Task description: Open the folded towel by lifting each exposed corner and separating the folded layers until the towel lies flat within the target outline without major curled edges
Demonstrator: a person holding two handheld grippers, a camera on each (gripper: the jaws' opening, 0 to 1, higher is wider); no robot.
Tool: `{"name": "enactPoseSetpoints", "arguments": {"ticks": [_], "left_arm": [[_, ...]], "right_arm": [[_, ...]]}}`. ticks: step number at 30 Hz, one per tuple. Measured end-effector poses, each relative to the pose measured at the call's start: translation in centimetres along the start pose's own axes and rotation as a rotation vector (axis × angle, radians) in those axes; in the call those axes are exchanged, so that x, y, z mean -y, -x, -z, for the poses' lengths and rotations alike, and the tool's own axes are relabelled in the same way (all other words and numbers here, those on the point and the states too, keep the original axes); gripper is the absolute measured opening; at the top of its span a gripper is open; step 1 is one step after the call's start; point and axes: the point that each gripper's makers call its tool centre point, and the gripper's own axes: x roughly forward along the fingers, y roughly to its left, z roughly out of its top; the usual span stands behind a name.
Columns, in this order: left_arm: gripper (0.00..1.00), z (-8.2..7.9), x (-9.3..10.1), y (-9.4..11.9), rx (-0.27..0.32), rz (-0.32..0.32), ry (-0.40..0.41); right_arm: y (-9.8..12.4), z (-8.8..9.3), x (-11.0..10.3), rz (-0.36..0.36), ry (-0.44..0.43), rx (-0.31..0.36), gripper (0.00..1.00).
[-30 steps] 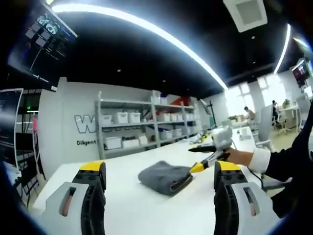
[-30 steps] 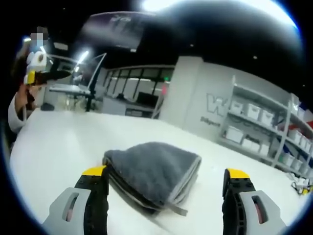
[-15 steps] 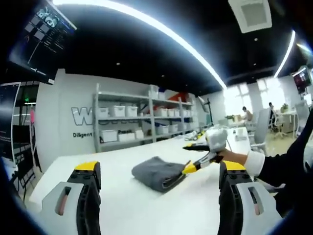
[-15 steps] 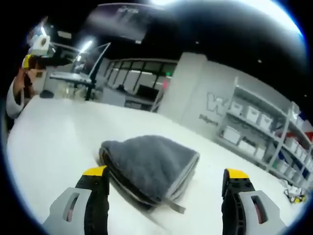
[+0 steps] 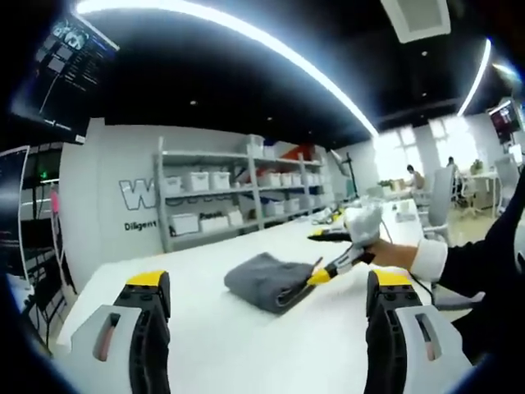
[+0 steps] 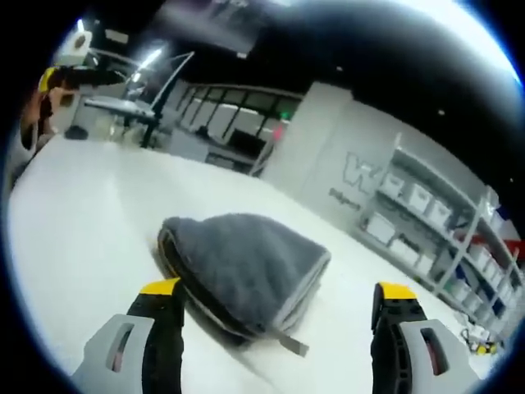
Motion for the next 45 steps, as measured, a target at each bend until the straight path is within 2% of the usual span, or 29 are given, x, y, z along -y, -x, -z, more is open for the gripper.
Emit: {"name": "enactPoseSetpoints", "arguments": {"ticks": [5, 12, 17, 22, 31, 38, 45], "left_arm": [[0.98, 0.4, 0.2, -0.1, -0.015, 0.01, -0.009], [0.97, 0.4, 0.4, -0.1, -0.024, 0.013, -0.023], [0.97, 0.5, 0.1, 0.0, -0.029, 0.0, -0.035], [0.97, 0.6, 0.1, -0.1, -0.037, 0.002, -0.039], [0.97, 1.4, 0.4, -0.4, -0.079, 0.003, -0.078], [0.96, 2.1, 0.4, -0.7, -0.113, -0.002, -0.113], [0.96, 2.2, 0.5, -0.8, -0.118, 0.002, -0.116]], "right_arm": [[-0.3, -0.1, -0.1, 0.027, 0.067, -0.008, 0.96], [-0.9, 0.0, 0.4, 0.094, 0.11, -0.018, 0.99], [-0.8, 0.0, 0.3, 0.093, 0.097, -0.014, 0.99], [-0.9, 0.0, 0.1, 0.108, 0.127, -0.022, 0.99], [-0.8, -0.8, -0.6, 0.118, 0.167, 0.005, 0.99], [-1.3, -0.6, -0.8, 0.12, 0.174, -0.003, 0.99], [-1.5, -1.5, -1.5, 0.114, 0.156, 0.041, 0.99]]}}
